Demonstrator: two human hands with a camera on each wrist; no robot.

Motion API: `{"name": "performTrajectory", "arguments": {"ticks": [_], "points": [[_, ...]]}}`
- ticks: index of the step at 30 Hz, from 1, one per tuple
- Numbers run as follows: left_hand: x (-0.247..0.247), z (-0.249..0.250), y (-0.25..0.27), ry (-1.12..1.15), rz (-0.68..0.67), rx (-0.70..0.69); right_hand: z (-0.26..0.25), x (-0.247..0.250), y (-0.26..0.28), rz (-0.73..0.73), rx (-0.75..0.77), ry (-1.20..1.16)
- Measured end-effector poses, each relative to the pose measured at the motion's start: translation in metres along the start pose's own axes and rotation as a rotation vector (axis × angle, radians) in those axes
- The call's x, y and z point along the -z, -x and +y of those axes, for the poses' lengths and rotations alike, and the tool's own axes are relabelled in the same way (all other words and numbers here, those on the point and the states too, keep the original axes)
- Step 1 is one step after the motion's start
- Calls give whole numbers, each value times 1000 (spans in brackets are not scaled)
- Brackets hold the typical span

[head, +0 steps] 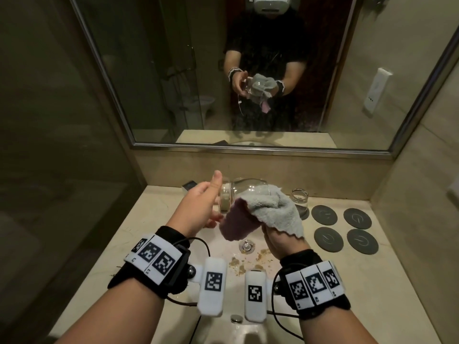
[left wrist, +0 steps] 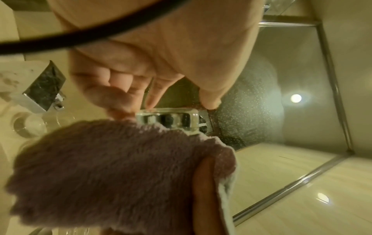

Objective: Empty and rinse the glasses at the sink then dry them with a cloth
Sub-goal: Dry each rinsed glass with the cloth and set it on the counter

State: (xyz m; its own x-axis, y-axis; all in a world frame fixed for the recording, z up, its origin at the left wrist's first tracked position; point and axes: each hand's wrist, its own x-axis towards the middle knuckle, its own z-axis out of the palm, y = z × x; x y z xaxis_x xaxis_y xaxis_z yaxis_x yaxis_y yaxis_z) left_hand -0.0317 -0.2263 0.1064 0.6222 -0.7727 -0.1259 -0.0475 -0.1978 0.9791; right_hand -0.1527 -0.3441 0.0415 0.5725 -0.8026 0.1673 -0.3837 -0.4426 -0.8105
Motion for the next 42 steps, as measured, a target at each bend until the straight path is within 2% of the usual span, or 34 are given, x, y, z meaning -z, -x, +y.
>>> {"name": "performTrajectory", "arguments": {"ticks": [2,3,4,5,6,7,8,10,11,14,16,17,21,23,26,27,30,32,34,35,36,37,38,39,42], "points": [[1,-2,0,-11,-6,-31,13,0,8,69,168,49],[1,-3,1,-13,-10,-69,11,-2,16,206,144,-49],[3,-4,2,-33,-23,-118,21,-1,17,152,314,-121],[4,-5,2,-61,-36,-162,32,-2,15,213,515,20],[3,-7,2,-87,-43,-187,34,-1,17,196,594,90],[2,-7,2,-96,-36,-181,34,0,18,265,685,234],[-1,-6,3,-77,-32,-133,31,2,19,278,714,341],[-5,-6,2,-31,-57,-13,34,3,21,333,802,445],[-6,-6,2,-57,-70,1,36,6,24,318,849,459],[-6,-11,2,-118,-100,-79,30,11,30,249,803,641],[-5,-14,2,-124,-111,-116,43,6,26,315,814,752],[-7,-14,3,-112,-108,-109,48,4,23,346,825,751],[-13,-8,0,60,-95,49,43,8,25,192,794,640],[-11,-11,-1,40,-83,-30,44,8,26,197,769,689],[-7,-15,1,-91,-158,-173,52,4,17,363,784,765],[-9,-13,1,-81,-151,-161,56,2,16,417,806,755],[-15,-8,-1,39,-87,-20,42,7,23,262,814,724],[-16,-9,-2,-26,-60,-89,40,9,22,169,798,627],[-13,-12,-2,-80,-99,-195,42,1,31,102,836,472],[-11,-14,-2,-102,-127,-237,43,0,28,208,897,419],[-11,-14,-1,-133,-135,-251,36,4,31,213,808,530],[-13,-12,-1,-183,-114,-239,35,3,32,279,734,610],[-16,-8,1,-232,-75,-196,44,4,22,150,742,614],[-17,-6,2,-257,-36,-144,38,7,21,70,680,517],[-16,-2,4,-248,-54,-103,30,8,22,236,692,575]]}}
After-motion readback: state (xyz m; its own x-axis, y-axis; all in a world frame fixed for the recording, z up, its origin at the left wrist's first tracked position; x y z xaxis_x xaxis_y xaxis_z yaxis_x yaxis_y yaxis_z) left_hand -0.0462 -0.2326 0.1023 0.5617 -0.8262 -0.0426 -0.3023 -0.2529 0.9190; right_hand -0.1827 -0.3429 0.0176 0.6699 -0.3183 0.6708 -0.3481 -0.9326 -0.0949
